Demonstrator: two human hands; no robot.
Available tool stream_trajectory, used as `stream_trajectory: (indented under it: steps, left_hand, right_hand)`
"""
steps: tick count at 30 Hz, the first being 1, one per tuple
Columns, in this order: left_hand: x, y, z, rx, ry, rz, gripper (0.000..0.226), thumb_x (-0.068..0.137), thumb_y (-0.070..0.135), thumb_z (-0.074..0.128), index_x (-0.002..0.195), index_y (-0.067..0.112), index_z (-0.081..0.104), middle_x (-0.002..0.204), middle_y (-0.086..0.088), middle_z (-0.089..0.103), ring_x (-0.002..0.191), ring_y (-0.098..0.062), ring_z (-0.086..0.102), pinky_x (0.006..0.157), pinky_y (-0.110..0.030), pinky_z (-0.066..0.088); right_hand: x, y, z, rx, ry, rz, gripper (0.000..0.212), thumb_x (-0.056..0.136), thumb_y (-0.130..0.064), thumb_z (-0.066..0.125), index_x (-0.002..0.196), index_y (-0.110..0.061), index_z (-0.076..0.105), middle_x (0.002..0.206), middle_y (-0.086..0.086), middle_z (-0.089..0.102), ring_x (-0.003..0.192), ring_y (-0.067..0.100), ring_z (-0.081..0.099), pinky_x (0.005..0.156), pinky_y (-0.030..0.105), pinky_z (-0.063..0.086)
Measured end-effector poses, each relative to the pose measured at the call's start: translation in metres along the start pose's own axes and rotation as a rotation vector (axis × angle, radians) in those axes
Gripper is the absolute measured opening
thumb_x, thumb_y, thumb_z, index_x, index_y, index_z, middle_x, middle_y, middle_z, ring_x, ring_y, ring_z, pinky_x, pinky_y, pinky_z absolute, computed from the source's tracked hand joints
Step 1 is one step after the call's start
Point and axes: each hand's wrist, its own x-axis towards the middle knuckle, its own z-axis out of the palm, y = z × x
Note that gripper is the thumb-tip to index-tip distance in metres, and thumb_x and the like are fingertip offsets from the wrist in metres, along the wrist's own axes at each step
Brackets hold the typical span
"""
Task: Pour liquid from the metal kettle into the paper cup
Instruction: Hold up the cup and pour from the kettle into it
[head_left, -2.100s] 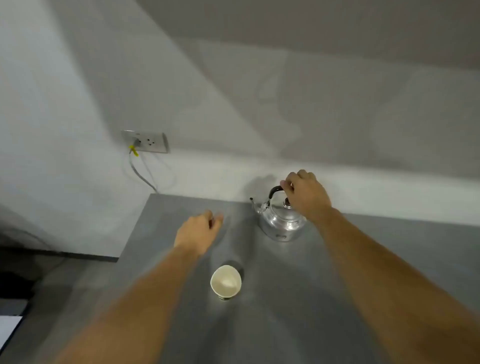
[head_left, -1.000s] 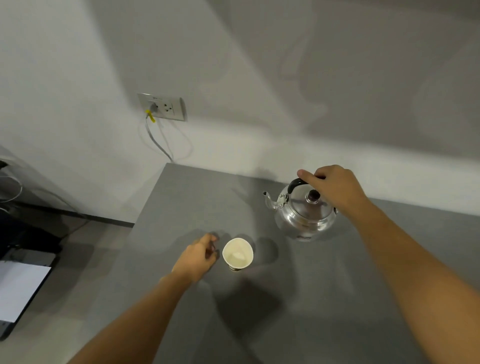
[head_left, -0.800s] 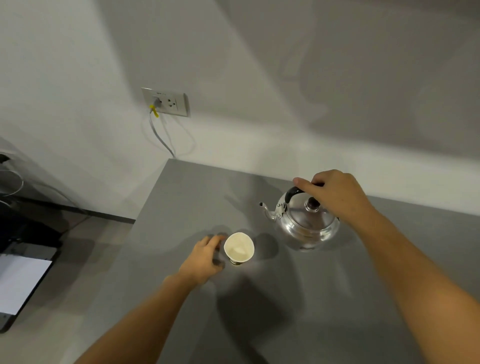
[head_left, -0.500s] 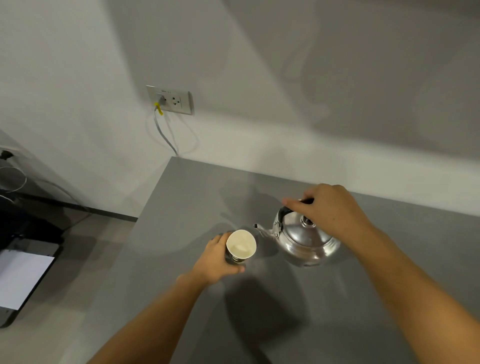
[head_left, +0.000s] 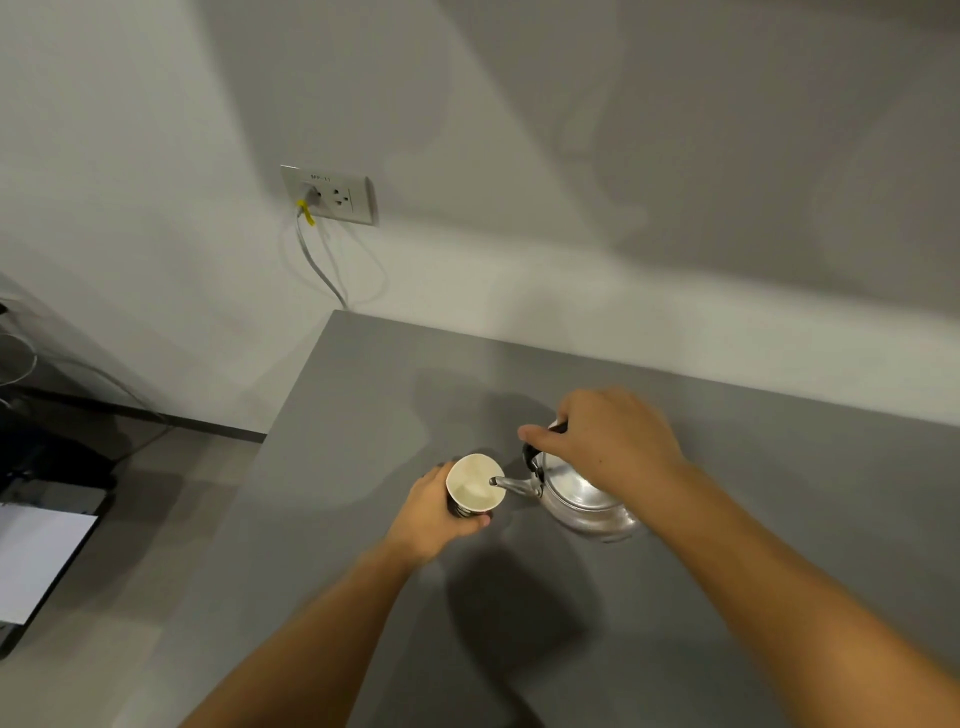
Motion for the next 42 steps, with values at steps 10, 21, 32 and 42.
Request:
stream_trajectory:
  steps: [10,21,32,42]
  left_hand:
    - [-0.001,0.003,0.001,0.032,0.000,-0.001,0.075,0.068,0.032,0.090,0.135,0.026,0.057,0.121,0.004,0.065,0.115,-0.018,0.061,0.101,-0.037,0.050]
    - [0.001,0.004,0.002,0.032,0.009,0.016,0.074,0.068,0.027,0.090,0.135,0.022,0.059,0.122,0.000,0.067,0.115,-0.020,0.062,0.102,-0.039,0.050]
    - [-0.001,0.005,0.001,0.023,0.010,0.020,0.073,0.068,0.029,0.090,0.134,0.025,0.059,0.121,0.002,0.066,0.114,-0.018,0.062,0.101,-0.039,0.051]
    - [-0.001,0.007,0.001,0.033,0.008,0.030,0.071,0.069,0.026,0.089,0.133,0.022,0.060,0.121,0.000,0.067,0.114,-0.019,0.062,0.101,-0.038,0.050]
  right_hand:
    - [0.002,-0.019,-0.006,-0.116,-0.028,-0.044,0.054,0.085,-0.063,0.057,0.053,-0.020,0.049,0.050,-0.001,0.047,0.047,0.018,0.041,0.047,0.030,0.028]
    - [0.004,-0.032,-0.003,-0.171,-0.008,-0.106,0.056,0.086,-0.061,0.055,0.054,-0.021,0.034,0.054,-0.002,0.035,0.061,0.026,0.046,0.058,0.032,0.030]
    - [0.004,-0.036,-0.006,-0.189,-0.003,-0.114,0.052,0.087,-0.057,0.056,0.054,-0.021,0.037,0.053,-0.002,0.036,0.059,0.026,0.046,0.053,0.033,0.025]
    - [0.003,-0.039,-0.013,-0.192,-0.012,-0.117,0.052,0.088,-0.056,0.056,0.055,-0.021,0.036,0.055,0.000,0.035,0.064,0.027,0.047,0.058,0.032,0.030]
